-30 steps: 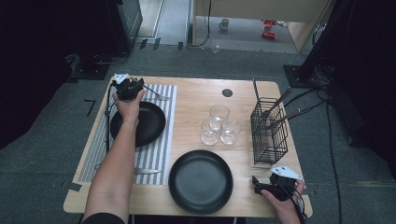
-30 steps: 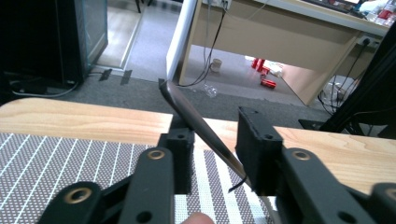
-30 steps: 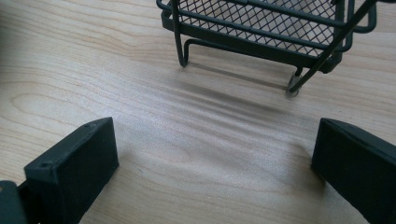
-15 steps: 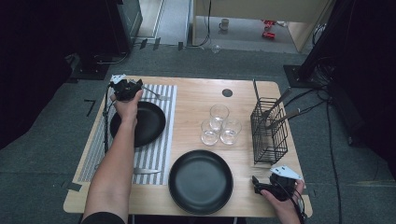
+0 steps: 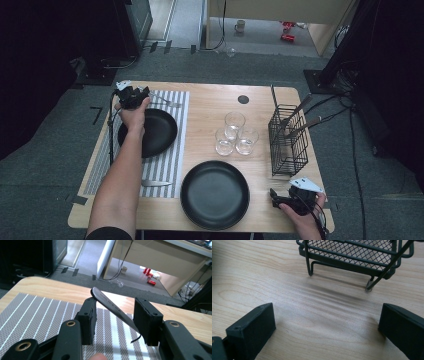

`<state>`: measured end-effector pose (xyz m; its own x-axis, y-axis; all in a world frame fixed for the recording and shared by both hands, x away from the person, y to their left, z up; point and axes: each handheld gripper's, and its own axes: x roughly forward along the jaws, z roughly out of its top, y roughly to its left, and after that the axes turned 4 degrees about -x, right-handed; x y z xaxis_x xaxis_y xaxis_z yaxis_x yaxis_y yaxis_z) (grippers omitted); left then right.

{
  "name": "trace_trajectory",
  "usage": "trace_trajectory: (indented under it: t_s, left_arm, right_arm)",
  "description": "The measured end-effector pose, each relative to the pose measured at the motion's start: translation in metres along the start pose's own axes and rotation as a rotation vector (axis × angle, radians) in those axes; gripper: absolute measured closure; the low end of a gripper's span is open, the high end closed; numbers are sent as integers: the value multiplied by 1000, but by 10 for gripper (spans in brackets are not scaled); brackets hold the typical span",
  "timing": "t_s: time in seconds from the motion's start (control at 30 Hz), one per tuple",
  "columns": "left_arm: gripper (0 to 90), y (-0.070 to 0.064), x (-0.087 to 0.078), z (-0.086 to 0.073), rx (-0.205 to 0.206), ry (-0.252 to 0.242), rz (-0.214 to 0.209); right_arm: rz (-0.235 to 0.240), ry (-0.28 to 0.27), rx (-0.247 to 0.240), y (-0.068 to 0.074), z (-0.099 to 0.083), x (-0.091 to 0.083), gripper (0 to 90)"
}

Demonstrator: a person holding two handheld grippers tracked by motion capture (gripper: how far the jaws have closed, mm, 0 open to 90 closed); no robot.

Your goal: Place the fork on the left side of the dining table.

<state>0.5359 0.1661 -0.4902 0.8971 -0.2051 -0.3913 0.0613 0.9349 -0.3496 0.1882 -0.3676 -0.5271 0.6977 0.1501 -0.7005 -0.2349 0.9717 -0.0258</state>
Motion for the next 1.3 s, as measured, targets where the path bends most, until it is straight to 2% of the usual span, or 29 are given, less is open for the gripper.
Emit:
trace_trajectory:
  t_s: [0.23, 0.3, 0.37, 0.6, 0.7, 0.77, 0.83, 0.87, 1.0, 1.1, 1.2, 1.3]
  left_arm:
    - [538, 12, 1, -9, -32, 30, 26]
    - [531, 14, 0, -10, -53, 25, 31]
    - [524, 14, -1, -8, -56, 20, 31]
    - [501, 13, -4, -5, -32, 21, 33]
    - [485, 9, -6, -5, -7, 28, 18]
    - [431, 6, -7, -5, 9, 39, 17]
    - [403, 2, -10, -5, 39, 59, 15]
    - [377, 0, -11, -5, 54, 79, 28]
    - [239, -2, -14, -4, 45, 156, 25]
    - [173, -2, -17, -4, 64, 200, 27]
    - [130, -3, -19, -3, 78, 219, 25]
    - [98, -6, -27, 0, 98, 239, 5]
  right_arm:
    - [0, 0, 0, 0, 0, 0, 0]
    - [0, 0, 0, 0, 0, 0, 0]
    - [0, 0, 0, 0, 0, 0, 0]
    - [0, 0, -1, 0, 0, 0, 0]
    - [0, 0, -1, 0, 0, 0, 0]
    - [0, 0, -1, 0, 0, 0, 0]
    - [0, 0, -1, 0, 0, 0, 0]
    - [0, 0, -1, 0, 0, 0, 0]
    - [0, 0, -1, 0, 0, 0, 0]
    - [0, 0, -1, 0, 0, 0, 0]
    - [1, 0, 0, 0, 0, 0, 0]
    - [1, 0, 0, 0, 0, 0, 0]
